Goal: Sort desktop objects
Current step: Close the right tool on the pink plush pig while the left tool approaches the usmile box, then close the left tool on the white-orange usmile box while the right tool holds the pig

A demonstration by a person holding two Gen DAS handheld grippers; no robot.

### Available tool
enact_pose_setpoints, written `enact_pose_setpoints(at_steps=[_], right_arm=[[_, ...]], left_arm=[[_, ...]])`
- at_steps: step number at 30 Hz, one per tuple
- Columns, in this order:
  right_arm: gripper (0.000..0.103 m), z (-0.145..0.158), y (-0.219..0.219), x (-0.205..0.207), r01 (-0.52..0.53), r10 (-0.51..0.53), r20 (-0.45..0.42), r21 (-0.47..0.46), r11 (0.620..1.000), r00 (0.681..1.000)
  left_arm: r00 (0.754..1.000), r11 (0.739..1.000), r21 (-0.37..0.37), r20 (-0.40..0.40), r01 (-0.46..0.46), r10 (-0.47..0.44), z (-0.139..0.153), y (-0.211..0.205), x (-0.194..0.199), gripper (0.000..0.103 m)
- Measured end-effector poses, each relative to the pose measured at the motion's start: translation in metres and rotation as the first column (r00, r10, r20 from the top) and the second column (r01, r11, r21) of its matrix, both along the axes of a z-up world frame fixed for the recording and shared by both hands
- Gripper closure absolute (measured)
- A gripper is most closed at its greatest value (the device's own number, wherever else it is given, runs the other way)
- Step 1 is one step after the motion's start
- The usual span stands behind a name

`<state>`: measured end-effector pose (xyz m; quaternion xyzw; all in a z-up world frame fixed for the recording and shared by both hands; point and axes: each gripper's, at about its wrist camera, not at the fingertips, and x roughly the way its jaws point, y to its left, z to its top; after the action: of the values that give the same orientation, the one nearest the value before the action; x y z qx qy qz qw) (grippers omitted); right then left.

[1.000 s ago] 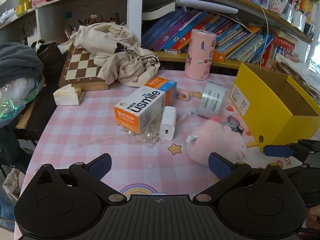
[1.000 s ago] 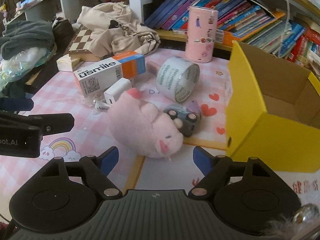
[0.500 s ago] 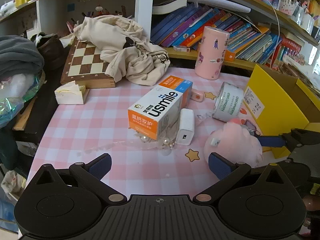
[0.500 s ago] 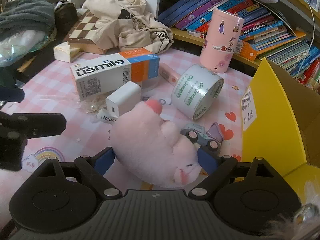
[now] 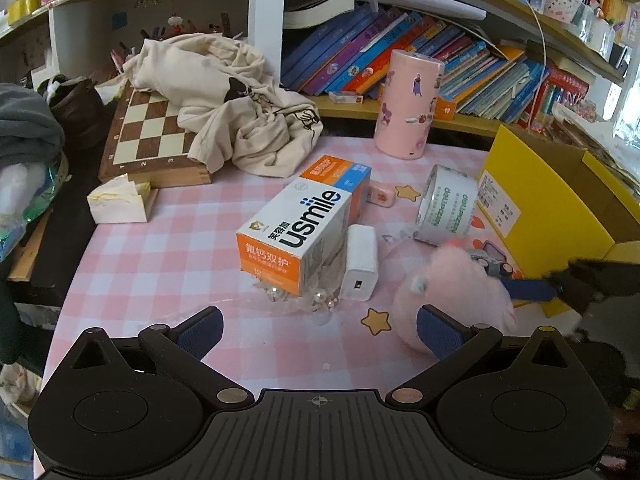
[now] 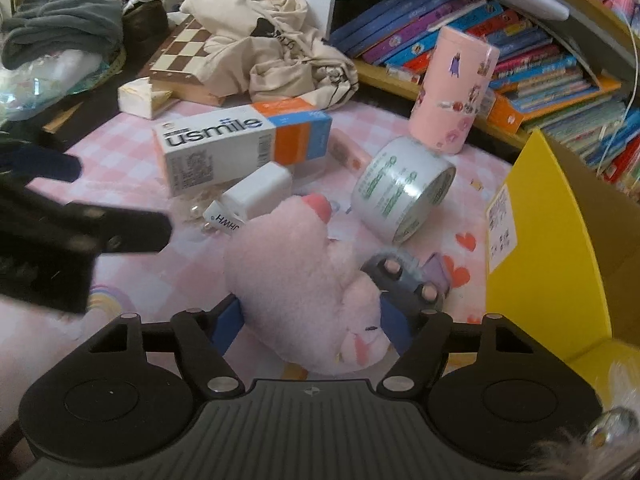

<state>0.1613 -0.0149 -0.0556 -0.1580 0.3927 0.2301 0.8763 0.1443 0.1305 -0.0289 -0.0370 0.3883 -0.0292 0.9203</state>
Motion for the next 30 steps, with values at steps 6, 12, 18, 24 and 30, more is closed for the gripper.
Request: enact_pose_setpoints(at_steps=[6, 12, 18, 24, 30], right_arm=[[0.033, 0.010, -0.015, -0.018, 0.002, -0.001, -0.053, 0.006, 1.000, 0.999], [0.033, 0.008, -0.023, -0.024, 0.025, -0.026, -0.065, -0.026, 0.999, 0.998], [0.032, 0.008, -0.031, -0.025, 0.048, -0.051, -0.068, -0.040, 0.998, 0.996], [0.032, 0.007, -0.035, -0.022, 0.069, -0.072, -0.071, -0.042, 0.997, 0.995], [0.030, 0.006, -0.033, -0.016, 0.064, -0.068, -0.076, -0.044, 0.997, 0.995]], left_arm=[[1.000, 1.000, 0.011, 0.018, -0.005, 0.004, 0.001, 0.003, 0.005, 0.000], [0.998, 0.997, 0.075, 0.050, 0.029, -0.033, 0.002, 0.000, 0.031, 0.001], [0.994, 0.987, 0.147, 0.069, 0.072, -0.083, -0.003, -0.004, 0.068, 0.013], [0.992, 0.980, 0.157, 0.017, 0.120, -0.124, -0.014, -0.003, 0.096, 0.034], [0.986, 0.976, 0.141, -0.016, 0.168, -0.168, -0.023, -0.004, 0.116, 0.038]])
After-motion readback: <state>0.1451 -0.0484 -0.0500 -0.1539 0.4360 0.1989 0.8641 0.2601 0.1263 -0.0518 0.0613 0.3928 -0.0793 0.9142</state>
